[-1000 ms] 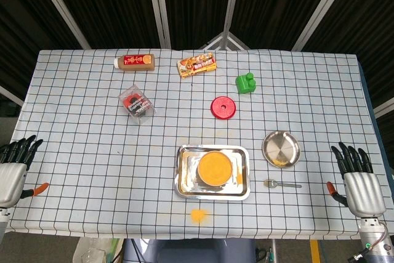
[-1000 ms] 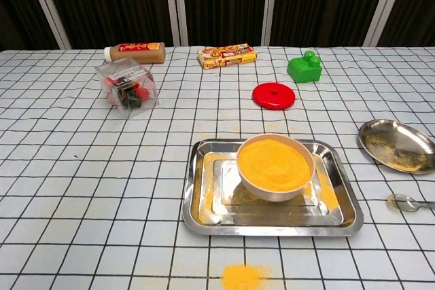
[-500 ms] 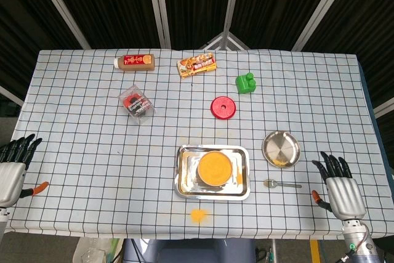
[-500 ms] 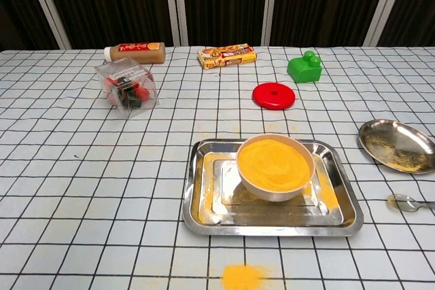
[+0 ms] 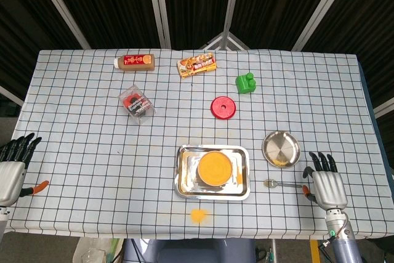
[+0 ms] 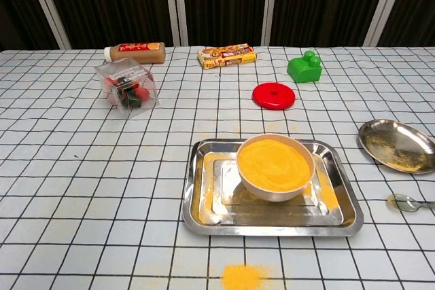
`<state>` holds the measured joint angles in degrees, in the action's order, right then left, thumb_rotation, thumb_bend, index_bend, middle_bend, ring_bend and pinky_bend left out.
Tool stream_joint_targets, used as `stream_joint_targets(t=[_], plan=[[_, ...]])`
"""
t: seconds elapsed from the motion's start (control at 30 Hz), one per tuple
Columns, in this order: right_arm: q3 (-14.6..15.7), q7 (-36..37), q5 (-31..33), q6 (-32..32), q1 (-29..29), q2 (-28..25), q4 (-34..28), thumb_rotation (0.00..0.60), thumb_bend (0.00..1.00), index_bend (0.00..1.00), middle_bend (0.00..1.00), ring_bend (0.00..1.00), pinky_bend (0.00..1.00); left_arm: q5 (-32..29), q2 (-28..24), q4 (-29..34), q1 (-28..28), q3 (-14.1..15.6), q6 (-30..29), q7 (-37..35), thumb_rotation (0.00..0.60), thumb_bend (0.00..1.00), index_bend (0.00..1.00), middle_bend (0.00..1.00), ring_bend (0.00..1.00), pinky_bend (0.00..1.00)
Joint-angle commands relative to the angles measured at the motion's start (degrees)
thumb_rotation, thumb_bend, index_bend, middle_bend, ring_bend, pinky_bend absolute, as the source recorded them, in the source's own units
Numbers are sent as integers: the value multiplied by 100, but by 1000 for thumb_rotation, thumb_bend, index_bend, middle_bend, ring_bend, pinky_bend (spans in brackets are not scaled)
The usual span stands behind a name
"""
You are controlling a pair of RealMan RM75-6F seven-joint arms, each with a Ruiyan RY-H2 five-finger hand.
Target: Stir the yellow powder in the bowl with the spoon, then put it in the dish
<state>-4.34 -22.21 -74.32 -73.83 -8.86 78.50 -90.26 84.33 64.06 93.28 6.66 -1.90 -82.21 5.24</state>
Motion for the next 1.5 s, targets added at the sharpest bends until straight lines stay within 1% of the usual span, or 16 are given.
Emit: stream_joint_targets(t=[0.03,0.23,0.43,0.7,1.07,1.5], plan=[[-60,-97,196,116,-59,152,120,600,364,511,125,0,0,-13,-7,10,-2,0,7,-15,600,0,0,0,0,0],[-137,-142,457,202,-97,238,193,600,365,511,125,0,0,-60,-114,234,17,21,108,11,600,0,0,0,0,0],[-78,-304,545,266,-131,294,277,600,365,511,125,0,0,-31,-183,380,3,80,125,174,600,0,0,0,0,0],[-7,-304,478,223,-154,489,488,600,365,511,125,0,0,-49,-169,374,-4,77,115,201,600,0,0,0,0,0],[-1,-131,500,239,-171,848,810,600,365,512,125,0,0,-101,-164,366,-4,64,133,182,600,0,0,0,0,0],[10,-106,594,300,-173,966,974,600,365,511,125,0,0,-139,-163,360,0,60,160,166,600,0,0,0,0,0]])
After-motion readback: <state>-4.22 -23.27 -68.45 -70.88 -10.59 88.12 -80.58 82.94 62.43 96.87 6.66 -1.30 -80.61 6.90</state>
